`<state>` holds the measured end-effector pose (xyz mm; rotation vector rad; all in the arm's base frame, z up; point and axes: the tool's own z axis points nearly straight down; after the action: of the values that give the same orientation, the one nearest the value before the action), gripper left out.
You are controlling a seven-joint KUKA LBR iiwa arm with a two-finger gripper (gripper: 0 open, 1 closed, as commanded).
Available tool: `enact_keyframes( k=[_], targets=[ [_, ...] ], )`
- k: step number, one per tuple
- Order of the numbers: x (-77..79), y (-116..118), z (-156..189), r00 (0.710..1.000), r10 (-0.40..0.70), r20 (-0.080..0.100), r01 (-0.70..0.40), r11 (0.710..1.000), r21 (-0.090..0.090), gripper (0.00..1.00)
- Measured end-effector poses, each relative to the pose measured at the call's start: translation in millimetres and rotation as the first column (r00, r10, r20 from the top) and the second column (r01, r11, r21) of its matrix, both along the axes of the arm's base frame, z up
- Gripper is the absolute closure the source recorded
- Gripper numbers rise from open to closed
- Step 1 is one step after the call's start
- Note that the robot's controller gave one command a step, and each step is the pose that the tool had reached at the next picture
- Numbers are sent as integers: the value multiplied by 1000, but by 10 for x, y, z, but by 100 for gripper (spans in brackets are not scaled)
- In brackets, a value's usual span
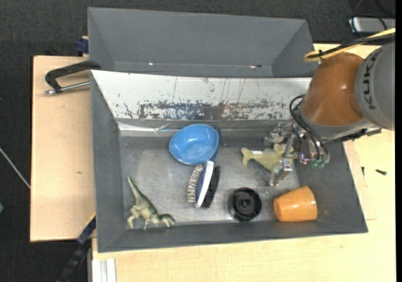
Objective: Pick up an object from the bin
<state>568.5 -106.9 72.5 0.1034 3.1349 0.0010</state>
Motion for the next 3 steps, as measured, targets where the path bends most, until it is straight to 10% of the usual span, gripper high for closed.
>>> enact_keyframes(
  k=[3],
  targets=[
    [22, 12, 25, 1000, -1, -1, 1, 1000, 0, 0]
  ],
)
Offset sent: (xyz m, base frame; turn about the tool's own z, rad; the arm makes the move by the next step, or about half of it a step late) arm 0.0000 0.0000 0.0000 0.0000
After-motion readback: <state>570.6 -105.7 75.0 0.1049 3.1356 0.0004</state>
